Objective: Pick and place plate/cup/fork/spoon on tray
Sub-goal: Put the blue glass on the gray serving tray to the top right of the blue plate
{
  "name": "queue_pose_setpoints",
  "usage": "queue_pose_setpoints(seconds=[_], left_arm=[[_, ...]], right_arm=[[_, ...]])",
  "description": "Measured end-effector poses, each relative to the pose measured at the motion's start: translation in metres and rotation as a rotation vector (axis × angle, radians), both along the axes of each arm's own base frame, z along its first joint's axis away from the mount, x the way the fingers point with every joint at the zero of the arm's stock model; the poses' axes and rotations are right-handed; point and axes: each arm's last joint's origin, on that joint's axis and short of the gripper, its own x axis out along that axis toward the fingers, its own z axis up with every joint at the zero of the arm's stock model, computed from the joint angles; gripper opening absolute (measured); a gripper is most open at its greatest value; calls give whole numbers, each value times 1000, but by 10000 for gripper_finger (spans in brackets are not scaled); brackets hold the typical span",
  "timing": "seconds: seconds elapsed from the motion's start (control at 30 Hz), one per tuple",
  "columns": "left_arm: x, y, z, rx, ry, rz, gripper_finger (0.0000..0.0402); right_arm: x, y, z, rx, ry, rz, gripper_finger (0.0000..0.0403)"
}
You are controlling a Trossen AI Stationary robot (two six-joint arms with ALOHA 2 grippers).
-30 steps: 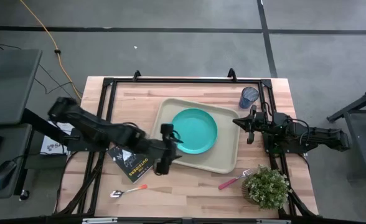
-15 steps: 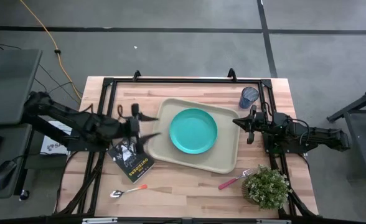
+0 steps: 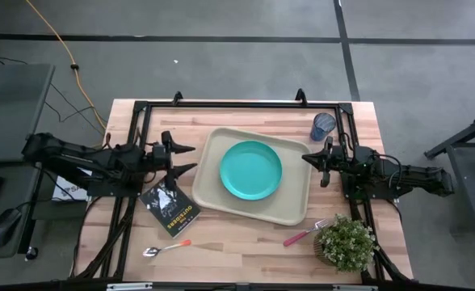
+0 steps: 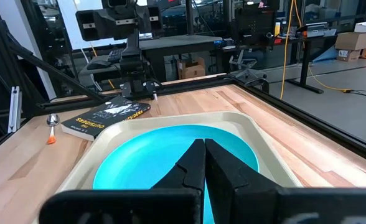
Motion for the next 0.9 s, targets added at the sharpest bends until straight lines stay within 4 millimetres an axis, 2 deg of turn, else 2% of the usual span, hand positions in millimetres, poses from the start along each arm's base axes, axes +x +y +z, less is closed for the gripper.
queue_pose_setpoints(seconds=[0.23,0.53,0.9], left_arm=[[-2,0,-13,0,-23,0,241],[-6,0,2,43,-158,3,241],[-17,-1,12,35,-246,37,241]], right_arm=[[0,0,0,0,0,0,0],[0,0,0,-2,1,0,0],[0,-1,0,-193,40,-14,0]])
